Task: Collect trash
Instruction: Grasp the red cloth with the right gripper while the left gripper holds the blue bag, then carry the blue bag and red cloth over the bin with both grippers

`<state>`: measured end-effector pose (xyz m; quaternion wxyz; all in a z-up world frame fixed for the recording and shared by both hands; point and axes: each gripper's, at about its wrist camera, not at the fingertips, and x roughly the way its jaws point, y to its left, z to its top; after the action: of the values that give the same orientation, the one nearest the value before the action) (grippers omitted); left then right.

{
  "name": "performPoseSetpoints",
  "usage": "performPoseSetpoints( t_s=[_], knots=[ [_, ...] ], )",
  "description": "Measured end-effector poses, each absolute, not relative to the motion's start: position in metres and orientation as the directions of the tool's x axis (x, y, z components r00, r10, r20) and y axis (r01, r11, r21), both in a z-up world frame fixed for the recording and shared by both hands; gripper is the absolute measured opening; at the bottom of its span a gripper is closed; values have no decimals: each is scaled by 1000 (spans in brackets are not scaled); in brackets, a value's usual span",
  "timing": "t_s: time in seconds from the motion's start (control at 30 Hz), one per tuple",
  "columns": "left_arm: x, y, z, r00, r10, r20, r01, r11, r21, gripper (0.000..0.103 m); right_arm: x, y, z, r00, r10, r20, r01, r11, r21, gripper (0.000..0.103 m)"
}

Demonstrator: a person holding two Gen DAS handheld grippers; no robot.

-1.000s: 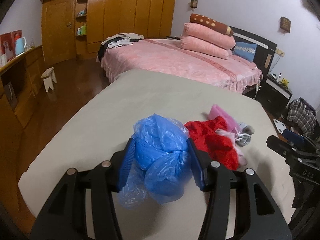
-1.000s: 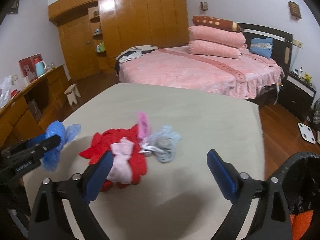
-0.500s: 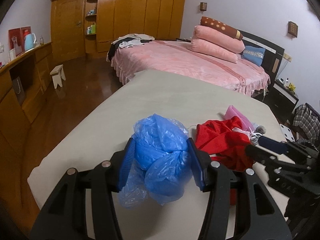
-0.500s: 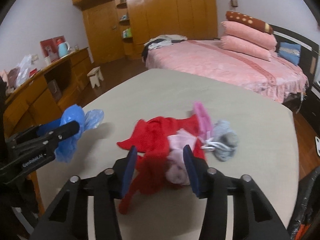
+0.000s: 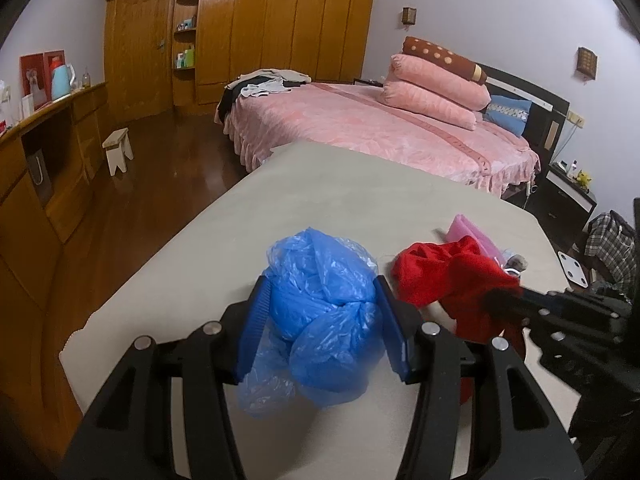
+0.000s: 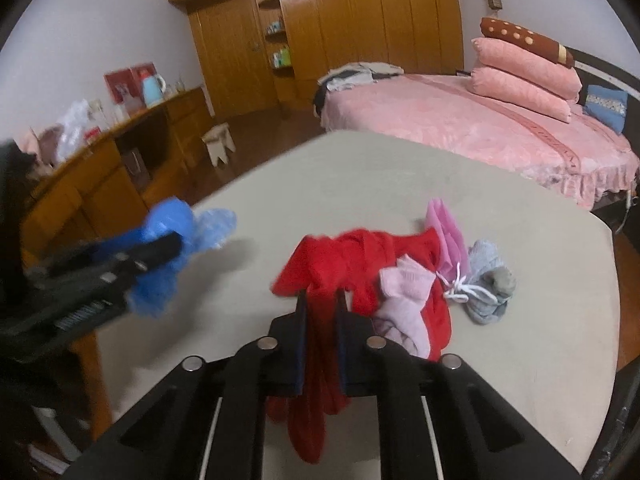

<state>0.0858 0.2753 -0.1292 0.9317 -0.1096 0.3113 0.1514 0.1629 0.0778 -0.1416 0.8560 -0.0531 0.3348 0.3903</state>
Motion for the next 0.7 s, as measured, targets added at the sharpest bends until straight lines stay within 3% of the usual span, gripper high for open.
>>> performPoseSetpoints(
  t_s=[0.7],
  knots=[
    [76,212,-71,831,146,-537,-239,965,-108,51,136,-2,-71,565,664,-489,-659,720,216,12]
  ],
)
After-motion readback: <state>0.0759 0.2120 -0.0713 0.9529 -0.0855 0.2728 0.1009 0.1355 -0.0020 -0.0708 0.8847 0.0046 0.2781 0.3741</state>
